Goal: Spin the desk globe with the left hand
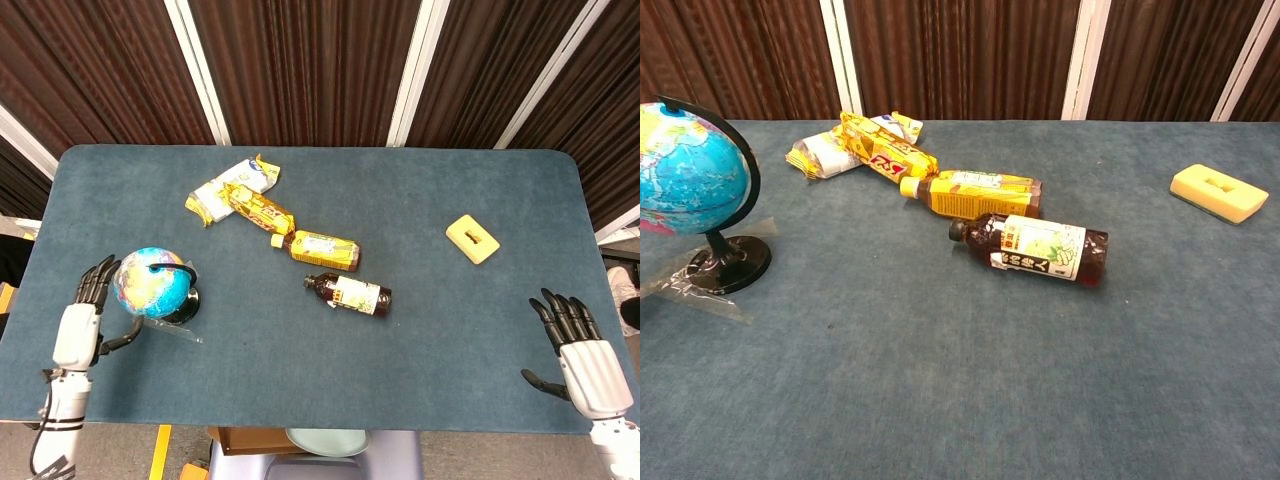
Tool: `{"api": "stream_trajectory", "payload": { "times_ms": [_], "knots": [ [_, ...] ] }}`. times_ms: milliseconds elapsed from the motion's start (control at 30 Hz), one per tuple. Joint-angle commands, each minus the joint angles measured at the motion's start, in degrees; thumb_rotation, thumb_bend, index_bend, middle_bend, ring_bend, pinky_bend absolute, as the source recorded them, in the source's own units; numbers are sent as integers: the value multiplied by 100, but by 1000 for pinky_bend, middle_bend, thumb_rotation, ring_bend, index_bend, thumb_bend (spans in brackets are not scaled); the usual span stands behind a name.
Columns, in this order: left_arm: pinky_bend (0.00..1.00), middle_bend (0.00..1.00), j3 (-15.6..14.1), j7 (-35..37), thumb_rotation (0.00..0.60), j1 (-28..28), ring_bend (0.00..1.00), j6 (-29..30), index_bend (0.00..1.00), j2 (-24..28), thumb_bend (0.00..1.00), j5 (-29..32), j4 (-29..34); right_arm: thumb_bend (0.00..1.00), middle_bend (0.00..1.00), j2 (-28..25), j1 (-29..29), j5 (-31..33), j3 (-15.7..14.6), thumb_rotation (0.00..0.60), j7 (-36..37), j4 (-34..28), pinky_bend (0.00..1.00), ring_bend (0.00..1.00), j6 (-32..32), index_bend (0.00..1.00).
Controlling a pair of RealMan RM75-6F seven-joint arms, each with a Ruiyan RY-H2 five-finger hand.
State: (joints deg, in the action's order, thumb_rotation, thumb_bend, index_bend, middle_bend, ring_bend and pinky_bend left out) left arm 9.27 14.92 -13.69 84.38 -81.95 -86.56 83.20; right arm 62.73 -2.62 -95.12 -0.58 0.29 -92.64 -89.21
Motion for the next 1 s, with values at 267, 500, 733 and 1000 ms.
{"api": "stream_trajectory", "payload": {
  "times_ms": [267, 500, 733, 1000],
  "knots": [
    [0, 0, 96, 96, 600, -237, 0, -161, 0, -160, 315, 68, -7, 110, 0, -20, -16, 107, 28, 600, -8, -30, 0, 0, 93, 0],
    [0, 0, 232, 147, 600, -327, 0, -206, 0, -233, 312, 260, -221, 110, 0, -41, -4, 99, 20, 600, -30, -64, 0, 0, 93, 0],
    [0, 0, 257, 203, 600, -303, 0, -270, 0, -135, 315, 447, -216, 110, 0, -53, 22, 110, 27, 600, -29, -69, 0, 0, 60, 0],
    [0, 0, 232, 188, 600, -273, 0, -265, 0, -54, 317, 507, -175, 110, 0, -60, 29, 114, 28, 600, -43, -86, 0, 0, 68, 0]
  ]
}}
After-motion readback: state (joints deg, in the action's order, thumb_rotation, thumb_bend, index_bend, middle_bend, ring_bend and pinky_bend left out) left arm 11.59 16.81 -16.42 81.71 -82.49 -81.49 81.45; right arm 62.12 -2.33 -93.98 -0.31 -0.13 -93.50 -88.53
